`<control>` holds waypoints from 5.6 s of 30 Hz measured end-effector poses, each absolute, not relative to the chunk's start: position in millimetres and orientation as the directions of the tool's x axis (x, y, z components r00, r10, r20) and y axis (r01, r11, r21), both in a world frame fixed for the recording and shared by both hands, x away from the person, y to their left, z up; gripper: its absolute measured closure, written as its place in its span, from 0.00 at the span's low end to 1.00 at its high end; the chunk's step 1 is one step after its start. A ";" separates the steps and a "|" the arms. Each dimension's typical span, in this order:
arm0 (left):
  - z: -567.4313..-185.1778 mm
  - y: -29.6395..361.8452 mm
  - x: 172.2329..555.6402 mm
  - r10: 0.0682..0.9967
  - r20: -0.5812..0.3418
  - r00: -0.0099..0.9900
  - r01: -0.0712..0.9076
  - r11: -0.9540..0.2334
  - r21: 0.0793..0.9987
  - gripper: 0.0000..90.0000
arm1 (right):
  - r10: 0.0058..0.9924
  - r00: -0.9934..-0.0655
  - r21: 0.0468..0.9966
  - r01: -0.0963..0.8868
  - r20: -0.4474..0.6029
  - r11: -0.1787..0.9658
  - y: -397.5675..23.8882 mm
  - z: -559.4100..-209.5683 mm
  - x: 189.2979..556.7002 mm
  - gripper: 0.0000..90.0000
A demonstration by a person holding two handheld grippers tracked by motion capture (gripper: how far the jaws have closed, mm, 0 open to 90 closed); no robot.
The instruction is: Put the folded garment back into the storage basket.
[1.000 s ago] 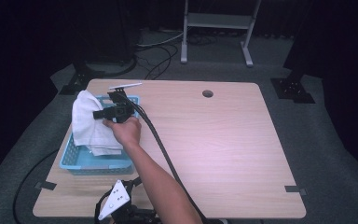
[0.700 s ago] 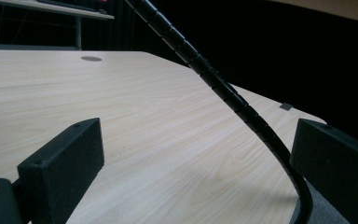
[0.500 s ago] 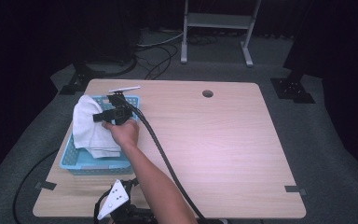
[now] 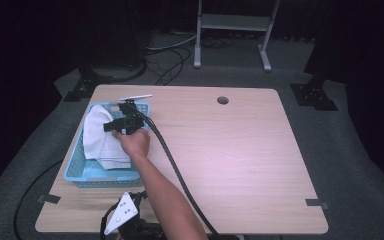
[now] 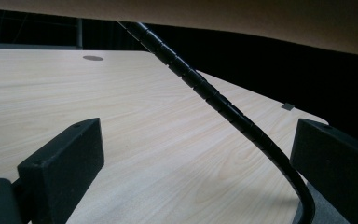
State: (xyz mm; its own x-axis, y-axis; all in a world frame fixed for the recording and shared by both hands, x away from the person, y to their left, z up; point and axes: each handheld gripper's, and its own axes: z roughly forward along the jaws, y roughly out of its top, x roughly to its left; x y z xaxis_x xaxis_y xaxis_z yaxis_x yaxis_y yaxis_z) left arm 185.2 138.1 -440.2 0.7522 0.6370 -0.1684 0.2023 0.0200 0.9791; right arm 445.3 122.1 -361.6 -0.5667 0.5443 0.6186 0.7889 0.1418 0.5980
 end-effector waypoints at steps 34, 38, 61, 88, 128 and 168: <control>-439.1 141.1 185.8 0.633 -0.186 0.751 0.205 0.045 0.978 0.03 | 0.608 -0.519 0.579 0.807 0.601 0.117 122.9 -372.4 451.3 0.68; -439.4 140.5 185.7 0.634 -0.180 0.752 0.204 0.036 0.978 0.03 | 0.614 -0.532 0.583 0.800 0.583 0.139 118.7 -370.7 452.5 0.67; -440.8 137.5 186.0 0.635 -0.166 0.754 0.206 0.012 0.979 0.03 | 0.566 -0.582 0.591 0.783 0.584 0.196 101.2 -353.3 446.6 0.59; -441.0 136.6 183.2 0.642 -0.141 0.753 0.196 -0.015 0.980 0.03 | 0.421 -0.657 0.645 0.739 0.625 0.196 44.3 -327.1 433.3 0.30; -443.2 131.8 187.4 0.649 -0.124 0.751 0.200 -0.044 0.979 0.03 | 0.392 -0.621 0.641 0.762 0.679 0.095 -96.6 -339.6 409.5 0.19; -449.0 124.9 187.3 0.650 -0.103 0.753 0.209 -0.087 0.974 0.03 | 0.451 -0.540 0.596 0.803 0.710 0.022 -184.5 -370.0 386.7 0.13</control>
